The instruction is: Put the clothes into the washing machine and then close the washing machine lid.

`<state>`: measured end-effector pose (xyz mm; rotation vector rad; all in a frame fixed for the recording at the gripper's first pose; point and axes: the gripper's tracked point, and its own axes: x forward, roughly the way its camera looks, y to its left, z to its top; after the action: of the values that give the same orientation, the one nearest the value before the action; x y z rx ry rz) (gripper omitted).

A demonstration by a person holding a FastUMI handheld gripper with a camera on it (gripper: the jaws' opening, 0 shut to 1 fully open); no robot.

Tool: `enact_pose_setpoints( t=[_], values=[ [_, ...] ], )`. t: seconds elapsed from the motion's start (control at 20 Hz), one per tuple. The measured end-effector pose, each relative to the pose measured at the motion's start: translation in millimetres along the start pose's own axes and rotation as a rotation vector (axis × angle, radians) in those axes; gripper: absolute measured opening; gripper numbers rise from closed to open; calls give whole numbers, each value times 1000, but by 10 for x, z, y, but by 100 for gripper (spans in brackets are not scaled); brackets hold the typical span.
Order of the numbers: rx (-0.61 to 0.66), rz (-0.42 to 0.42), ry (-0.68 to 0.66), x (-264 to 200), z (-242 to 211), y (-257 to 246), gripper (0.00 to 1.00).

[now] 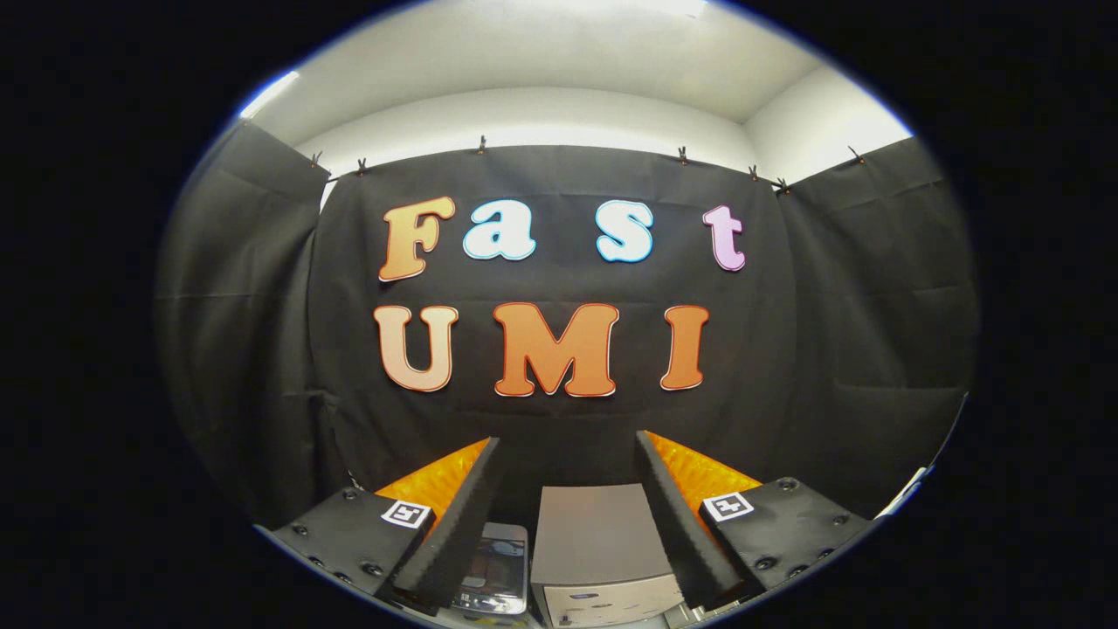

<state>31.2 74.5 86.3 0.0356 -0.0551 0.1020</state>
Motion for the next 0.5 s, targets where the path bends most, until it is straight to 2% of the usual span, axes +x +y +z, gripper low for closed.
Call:
enact_pose_setpoints(
  t=[0.5],
  values=[
    [17,1,-23,-22,-44,-144,97]
  ],
)
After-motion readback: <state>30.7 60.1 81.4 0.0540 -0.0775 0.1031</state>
